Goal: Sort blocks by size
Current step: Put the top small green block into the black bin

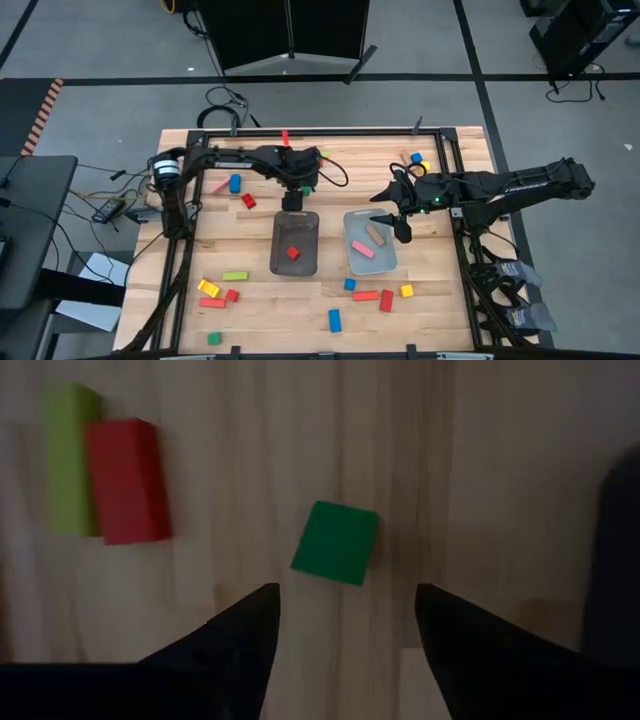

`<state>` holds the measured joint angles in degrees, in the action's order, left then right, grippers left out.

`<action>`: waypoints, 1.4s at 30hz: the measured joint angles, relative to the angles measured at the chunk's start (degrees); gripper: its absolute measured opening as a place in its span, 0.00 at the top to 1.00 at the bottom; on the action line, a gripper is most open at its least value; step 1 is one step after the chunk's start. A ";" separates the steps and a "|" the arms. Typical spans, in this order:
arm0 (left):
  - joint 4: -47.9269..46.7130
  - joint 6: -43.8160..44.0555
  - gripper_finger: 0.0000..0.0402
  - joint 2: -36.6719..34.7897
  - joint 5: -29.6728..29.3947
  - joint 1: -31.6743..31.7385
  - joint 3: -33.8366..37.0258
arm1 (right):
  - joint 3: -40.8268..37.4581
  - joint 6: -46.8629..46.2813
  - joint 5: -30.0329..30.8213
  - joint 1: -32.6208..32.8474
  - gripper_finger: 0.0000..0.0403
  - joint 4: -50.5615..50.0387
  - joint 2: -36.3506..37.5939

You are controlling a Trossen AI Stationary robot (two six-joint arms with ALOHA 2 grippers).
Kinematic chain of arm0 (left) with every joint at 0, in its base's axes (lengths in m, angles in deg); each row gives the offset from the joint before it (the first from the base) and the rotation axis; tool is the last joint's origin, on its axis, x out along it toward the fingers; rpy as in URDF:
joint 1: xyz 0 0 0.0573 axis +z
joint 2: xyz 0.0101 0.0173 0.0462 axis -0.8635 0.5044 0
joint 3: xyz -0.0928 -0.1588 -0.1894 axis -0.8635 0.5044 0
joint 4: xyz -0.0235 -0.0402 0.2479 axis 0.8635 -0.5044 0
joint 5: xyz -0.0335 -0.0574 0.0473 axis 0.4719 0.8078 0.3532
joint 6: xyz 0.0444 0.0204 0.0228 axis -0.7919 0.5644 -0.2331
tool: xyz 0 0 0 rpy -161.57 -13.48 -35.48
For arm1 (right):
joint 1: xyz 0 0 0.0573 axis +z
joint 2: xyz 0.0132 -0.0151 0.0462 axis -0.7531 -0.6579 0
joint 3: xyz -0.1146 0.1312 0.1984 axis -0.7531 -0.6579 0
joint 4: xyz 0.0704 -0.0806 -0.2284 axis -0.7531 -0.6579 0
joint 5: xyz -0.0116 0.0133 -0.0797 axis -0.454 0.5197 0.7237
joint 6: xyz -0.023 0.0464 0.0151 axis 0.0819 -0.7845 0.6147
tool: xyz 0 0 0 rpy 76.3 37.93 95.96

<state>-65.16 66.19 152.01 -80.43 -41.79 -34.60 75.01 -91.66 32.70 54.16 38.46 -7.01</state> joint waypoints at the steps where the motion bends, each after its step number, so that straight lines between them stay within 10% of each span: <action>1: 0.02 -0.21 0.38 0.83 0.25 0.19 -0.46 | 0.00 0.11 -0.01 0.00 0.33 0.04 0.00; 27: 4.77 -1.40 0.37 8.57 5.27 2.86 -1.75 | 0.00 2.37 -0.85 0.00 0.35 0.73 0.00; 42: 4.99 -0.89 0.65 8.53 4.49 3.00 -1.22 | 0.02 2.37 -0.87 0.17 0.36 0.76 0.00</action>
<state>-60.18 65.30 160.54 -75.94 -38.80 -35.82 75.03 -89.29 31.82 54.34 39.22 -7.01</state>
